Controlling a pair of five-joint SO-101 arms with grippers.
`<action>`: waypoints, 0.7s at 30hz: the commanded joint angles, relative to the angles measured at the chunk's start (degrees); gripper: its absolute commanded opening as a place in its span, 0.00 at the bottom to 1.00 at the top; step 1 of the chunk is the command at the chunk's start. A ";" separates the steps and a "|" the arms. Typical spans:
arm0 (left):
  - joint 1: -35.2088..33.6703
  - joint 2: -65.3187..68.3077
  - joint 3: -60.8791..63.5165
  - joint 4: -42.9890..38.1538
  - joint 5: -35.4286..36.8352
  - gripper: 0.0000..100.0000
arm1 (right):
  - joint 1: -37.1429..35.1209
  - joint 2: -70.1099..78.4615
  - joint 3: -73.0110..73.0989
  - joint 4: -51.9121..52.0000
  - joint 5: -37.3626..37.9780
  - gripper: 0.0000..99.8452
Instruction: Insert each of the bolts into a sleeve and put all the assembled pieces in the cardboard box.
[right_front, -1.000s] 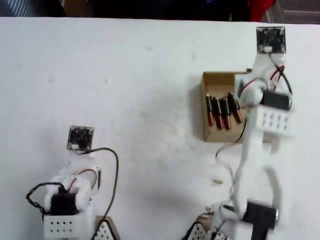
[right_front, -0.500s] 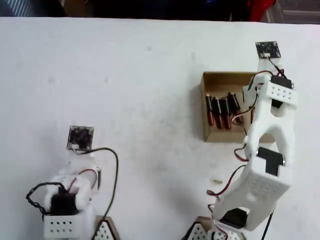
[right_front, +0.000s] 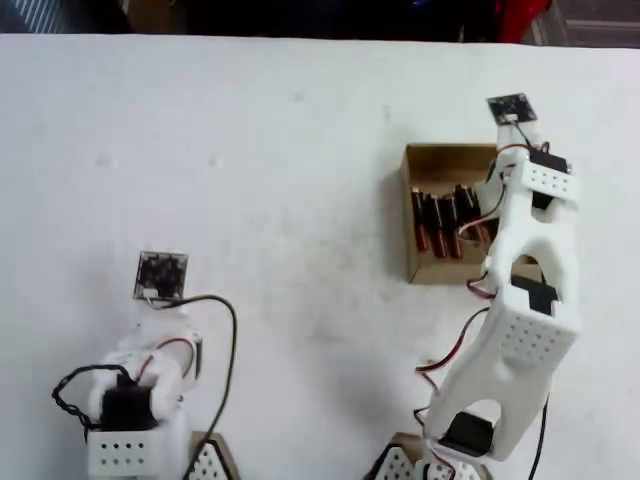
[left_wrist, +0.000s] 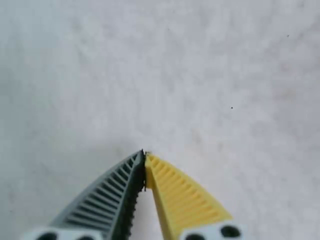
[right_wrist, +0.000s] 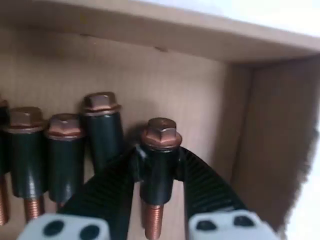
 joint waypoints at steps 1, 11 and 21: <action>-0.31 -0.40 -0.18 -0.26 -0.44 0.02 | -2.15 -1.01 -3.16 0.66 0.53 0.07; -0.31 -0.40 -0.18 -0.26 -0.44 0.02 | -3.56 -2.24 -3.60 3.38 0.53 0.15; -0.04 -0.40 -0.18 -0.26 -0.44 0.02 | -5.49 -22.11 -8.62 16.84 -3.08 0.03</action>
